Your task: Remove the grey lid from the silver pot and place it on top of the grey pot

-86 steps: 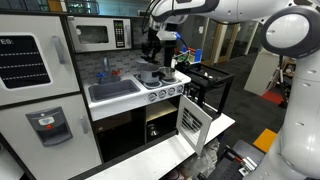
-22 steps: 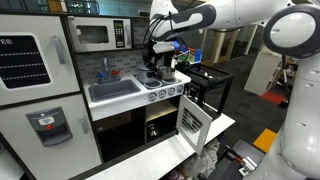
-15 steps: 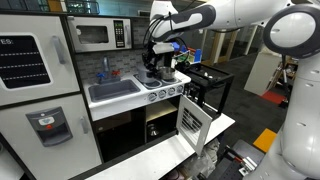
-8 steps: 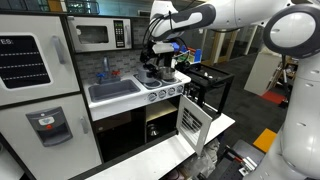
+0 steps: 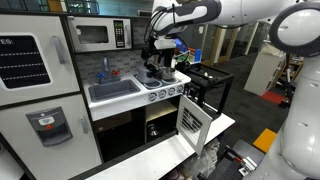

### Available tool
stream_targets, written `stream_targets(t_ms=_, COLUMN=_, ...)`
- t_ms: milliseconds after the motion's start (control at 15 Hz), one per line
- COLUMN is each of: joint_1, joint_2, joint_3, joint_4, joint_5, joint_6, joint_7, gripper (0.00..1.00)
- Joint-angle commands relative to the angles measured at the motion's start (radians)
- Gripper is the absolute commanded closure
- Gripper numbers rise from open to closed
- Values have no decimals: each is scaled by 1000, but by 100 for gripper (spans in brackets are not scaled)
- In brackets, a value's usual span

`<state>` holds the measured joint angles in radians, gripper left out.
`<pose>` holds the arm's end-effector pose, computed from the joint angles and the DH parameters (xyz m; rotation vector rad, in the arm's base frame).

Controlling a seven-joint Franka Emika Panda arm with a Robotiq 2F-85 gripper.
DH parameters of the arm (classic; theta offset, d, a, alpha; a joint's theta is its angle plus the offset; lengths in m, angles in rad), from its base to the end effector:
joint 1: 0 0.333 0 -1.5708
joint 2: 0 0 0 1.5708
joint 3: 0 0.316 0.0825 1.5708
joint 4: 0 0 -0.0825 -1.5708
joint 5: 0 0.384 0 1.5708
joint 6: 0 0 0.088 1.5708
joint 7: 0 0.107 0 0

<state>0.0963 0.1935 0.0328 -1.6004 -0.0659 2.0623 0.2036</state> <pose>0.6430 0.0782 0.5430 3.1007 -0.0817 0.4276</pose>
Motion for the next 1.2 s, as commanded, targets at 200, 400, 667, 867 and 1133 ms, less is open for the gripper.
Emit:
stream_targets(t_ms=200, joint_1=-10, joint_2=-73, joint_3=10, joint_4=-33, joint_5=40, joint_6=-115, joint_7=-22, gripper=0)
stream_targets(t_ms=400, joint_1=-13, joint_2=-68, joint_3=8, joint_4=-36, joint_5=61, joint_6=-154, joint_7=-18, gripper=0)
stream_targets(t_ms=667, joint_1=-15, joint_2=-59, joint_3=6, joint_4=-42, joint_5=77, joint_6=-208, joint_7=-10, gripper=0)
stream_targets(t_ms=867, joint_1=-12, joint_2=-60, joint_3=6, joint_4=-49, joint_5=66, joint_6=-234, joint_7=-3, gripper=0)
stream_targets(t_ms=1133, joint_1=-12, joint_2=-54, joint_3=6, joint_4=-54, joint_5=63, joint_6=-239, joint_7=-1, gripper=0)
